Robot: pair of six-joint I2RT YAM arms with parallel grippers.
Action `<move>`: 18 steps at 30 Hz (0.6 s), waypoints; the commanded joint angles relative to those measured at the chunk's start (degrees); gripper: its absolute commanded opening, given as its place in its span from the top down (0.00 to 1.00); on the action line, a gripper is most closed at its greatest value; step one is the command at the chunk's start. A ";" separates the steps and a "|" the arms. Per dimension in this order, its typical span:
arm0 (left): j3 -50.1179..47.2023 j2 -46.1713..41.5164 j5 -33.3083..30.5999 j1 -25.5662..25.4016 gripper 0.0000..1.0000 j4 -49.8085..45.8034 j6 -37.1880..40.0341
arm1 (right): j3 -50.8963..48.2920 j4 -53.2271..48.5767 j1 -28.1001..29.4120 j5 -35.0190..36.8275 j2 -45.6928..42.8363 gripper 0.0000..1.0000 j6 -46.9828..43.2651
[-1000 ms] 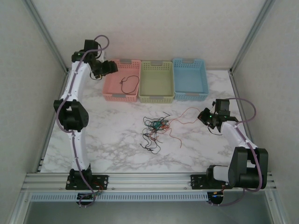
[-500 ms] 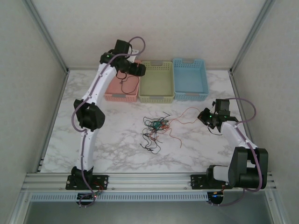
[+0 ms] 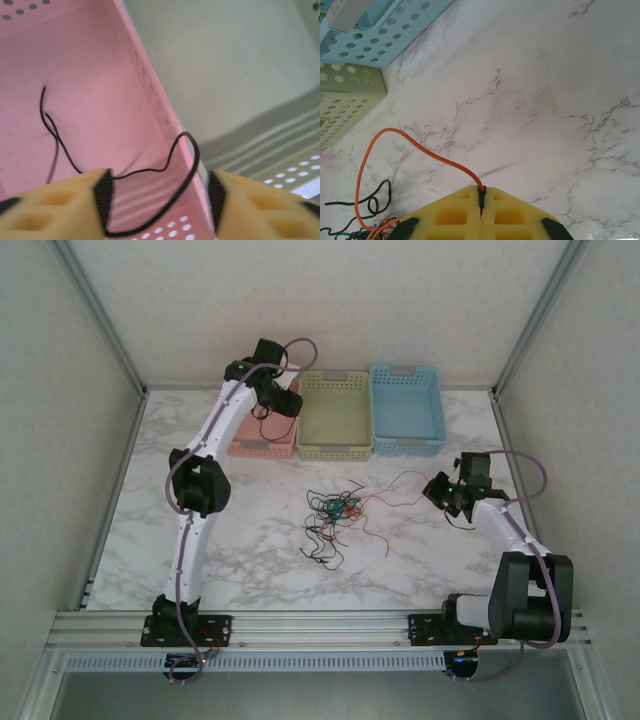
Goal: Untangle the cables
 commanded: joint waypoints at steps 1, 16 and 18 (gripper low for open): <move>-0.46 -1.36 -2.93 0.21 0.76 -0.04 0.07 | 0.22 -0.64 0.25 0.19 0.36 1.00 -0.17; -5.62 -7.50 -20.03 1.04 1.00 9.76 -2.11 | 0.06 -0.18 0.21 -0.41 0.53 1.00 -0.04; -5.17 -6.08 -19.04 0.96 1.00 10.13 -3.36 | -0.02 -0.20 0.28 -0.36 0.40 1.00 -0.03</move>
